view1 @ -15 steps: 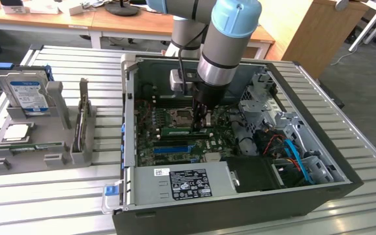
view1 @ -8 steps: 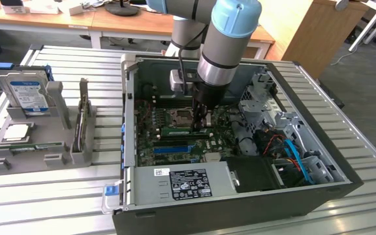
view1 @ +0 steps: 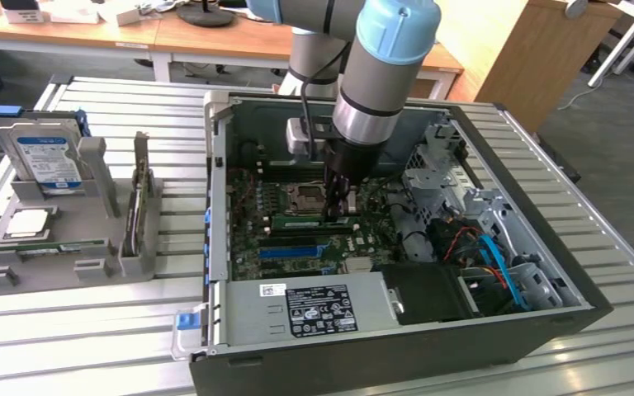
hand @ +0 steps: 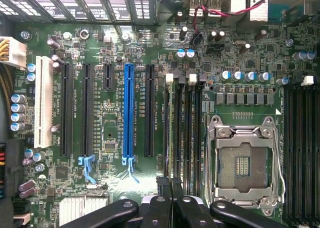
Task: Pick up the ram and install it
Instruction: 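Insert the ram into the slot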
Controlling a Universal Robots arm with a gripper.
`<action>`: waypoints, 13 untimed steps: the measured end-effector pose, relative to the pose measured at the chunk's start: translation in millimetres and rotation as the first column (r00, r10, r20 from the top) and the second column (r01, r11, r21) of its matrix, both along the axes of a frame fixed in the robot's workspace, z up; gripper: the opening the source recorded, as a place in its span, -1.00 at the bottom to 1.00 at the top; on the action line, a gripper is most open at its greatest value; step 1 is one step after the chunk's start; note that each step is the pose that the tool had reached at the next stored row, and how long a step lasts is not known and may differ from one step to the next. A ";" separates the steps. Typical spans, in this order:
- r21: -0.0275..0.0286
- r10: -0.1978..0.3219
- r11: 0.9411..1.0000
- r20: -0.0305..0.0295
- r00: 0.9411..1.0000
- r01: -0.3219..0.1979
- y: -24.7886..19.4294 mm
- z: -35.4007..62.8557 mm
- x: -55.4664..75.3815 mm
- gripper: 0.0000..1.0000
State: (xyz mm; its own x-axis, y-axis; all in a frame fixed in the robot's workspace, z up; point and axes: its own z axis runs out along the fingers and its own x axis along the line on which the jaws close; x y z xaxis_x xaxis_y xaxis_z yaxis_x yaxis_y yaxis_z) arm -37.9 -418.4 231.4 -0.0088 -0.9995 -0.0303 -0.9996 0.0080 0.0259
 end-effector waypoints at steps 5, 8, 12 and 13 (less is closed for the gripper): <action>0.000 0.000 1.000 0.000 1.000 0.000 -0.1 -0.2 0.0 -0.76; 0.000 0.000 1.000 0.000 1.000 0.000 0.0 -0.2 0.0 -0.76; 0.000 0.002 1.000 0.000 1.000 -0.002 0.0 -0.2 0.3 -0.76; 0.000 0.002 1.000 0.000 1.000 -0.002 0.0 -0.2 0.3 -0.76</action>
